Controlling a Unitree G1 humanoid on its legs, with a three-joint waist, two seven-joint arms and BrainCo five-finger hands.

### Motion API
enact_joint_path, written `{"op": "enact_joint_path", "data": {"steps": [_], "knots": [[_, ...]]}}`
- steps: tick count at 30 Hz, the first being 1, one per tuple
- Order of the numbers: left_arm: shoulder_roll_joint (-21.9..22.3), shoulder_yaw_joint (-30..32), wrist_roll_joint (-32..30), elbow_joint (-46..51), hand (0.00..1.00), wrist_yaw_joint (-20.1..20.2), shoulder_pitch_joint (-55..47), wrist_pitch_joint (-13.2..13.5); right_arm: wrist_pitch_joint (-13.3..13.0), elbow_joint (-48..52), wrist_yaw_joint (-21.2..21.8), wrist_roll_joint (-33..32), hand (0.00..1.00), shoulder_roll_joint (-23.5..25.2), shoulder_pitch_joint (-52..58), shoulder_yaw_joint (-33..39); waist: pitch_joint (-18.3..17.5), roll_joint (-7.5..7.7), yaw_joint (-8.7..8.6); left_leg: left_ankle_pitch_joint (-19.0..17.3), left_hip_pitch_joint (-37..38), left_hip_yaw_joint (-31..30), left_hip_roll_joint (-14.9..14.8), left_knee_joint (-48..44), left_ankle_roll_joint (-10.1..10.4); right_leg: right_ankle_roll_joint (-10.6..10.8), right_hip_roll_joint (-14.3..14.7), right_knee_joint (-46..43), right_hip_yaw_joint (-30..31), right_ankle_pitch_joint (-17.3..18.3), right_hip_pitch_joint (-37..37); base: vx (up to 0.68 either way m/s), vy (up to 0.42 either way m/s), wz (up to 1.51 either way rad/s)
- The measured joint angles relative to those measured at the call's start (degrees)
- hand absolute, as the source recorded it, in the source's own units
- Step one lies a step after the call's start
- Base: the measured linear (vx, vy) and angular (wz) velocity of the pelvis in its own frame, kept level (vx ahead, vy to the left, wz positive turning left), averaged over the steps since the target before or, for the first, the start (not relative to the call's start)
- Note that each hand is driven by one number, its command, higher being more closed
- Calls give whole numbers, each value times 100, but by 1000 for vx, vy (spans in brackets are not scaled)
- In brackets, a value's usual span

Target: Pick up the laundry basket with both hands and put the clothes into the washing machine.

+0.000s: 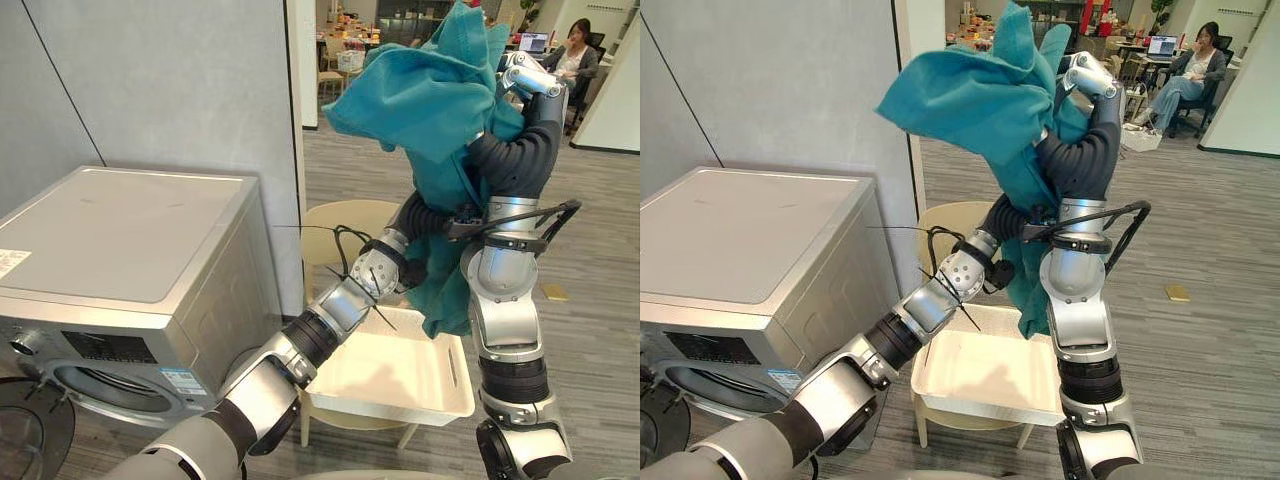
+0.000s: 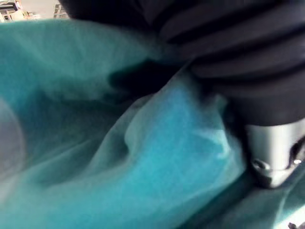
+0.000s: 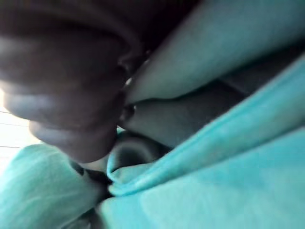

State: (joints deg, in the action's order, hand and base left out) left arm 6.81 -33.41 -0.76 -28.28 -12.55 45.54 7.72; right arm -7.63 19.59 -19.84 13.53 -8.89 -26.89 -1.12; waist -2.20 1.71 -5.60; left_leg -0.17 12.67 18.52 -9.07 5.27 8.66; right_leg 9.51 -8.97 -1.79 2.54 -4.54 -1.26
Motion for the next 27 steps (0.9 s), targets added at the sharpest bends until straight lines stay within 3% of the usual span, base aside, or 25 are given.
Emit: {"op": "enact_joint_path", "data": {"steps": [13,14,22,25,27], "knots": [[21,-68,20,-15,100,-128,56,2,1,146,-6,-2,100,114,425,-97,2,4,5,-16,9,39,0,0,1,1,12,1,42,-1,-15,-2,-2,-1],[17,-59,20,15,100,-134,54,2,-3,209,-6,-2,0,112,505,-46,3,4,10,-18,10,43,0,0,1,1,14,1,46,-1,-16,0,0,0],[-279,715,-25,960,100,-188,-234,11,-56,410,-95,-410,0,-8,1625,1743,6,-17,-7,-60,76,122,-2,-2,10,3,38,-1,117,-1,-10,-8,-7,-4],[-623,1539,-222,1473,100,-228,-596,11,-72,368,-40,-920,0,-99,2120,2674,7,-67,-34,-102,133,214,-1,-9,22,3,61,0,223,-1,-20,-21,-12,-16],[-979,2198,-227,1746,100,-308,-856,10,-65,278,-137,-1212,0,-106,2245,3461,5,-97,-141,-127,143,220,-1,-14,44,3,64,2,231,1,-15,-12,-10,-7]]}}
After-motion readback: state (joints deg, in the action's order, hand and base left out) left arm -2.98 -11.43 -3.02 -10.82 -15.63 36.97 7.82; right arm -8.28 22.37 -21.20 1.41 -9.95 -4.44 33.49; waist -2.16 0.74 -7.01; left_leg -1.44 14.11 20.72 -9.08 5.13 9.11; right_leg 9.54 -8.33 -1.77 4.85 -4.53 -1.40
